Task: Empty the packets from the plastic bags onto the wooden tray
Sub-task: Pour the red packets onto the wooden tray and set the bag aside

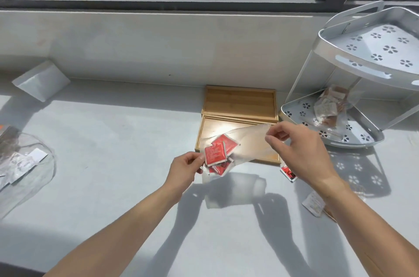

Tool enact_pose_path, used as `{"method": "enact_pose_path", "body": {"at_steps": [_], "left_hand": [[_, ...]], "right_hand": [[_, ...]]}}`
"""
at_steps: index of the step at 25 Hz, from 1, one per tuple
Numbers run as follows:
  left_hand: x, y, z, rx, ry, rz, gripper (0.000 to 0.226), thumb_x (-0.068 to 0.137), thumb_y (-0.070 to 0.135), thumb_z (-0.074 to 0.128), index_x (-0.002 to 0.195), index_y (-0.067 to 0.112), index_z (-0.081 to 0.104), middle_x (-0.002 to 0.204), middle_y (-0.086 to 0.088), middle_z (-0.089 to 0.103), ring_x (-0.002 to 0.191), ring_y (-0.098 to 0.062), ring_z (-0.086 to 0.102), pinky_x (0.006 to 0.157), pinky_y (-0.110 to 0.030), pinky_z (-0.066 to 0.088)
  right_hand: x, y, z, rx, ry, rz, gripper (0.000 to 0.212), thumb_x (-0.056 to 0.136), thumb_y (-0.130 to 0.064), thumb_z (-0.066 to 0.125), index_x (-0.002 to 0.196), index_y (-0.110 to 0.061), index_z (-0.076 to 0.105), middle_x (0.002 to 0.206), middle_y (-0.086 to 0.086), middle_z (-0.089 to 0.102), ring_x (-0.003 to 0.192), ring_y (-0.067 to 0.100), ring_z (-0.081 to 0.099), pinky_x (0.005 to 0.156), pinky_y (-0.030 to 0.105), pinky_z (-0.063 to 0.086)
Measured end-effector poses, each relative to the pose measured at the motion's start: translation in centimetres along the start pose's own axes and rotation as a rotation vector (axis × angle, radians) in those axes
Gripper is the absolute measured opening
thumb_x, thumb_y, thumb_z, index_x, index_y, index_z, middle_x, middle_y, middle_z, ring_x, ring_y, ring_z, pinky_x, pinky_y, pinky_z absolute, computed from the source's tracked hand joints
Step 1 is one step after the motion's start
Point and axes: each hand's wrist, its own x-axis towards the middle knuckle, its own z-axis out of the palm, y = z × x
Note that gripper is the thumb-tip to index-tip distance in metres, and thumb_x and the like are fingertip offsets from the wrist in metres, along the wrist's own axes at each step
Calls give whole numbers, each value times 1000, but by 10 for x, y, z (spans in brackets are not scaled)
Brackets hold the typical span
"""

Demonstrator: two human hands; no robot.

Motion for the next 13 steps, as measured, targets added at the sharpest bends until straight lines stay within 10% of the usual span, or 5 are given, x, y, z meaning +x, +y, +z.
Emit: {"method": "enact_pose_path", "body": {"at_steps": [13], "left_hand": [[87, 78, -16, 335, 72, 91, 15, 93, 22, 61, 83, 15, 70, 76, 1, 71, 64, -13, 58, 55, -22, 41]], "right_hand": [[60, 85, 106, 193, -166, 430, 7, 88, -23, 66, 81, -22, 69, 84, -4, 71, 83, 18, 63, 73, 31, 47]]}}
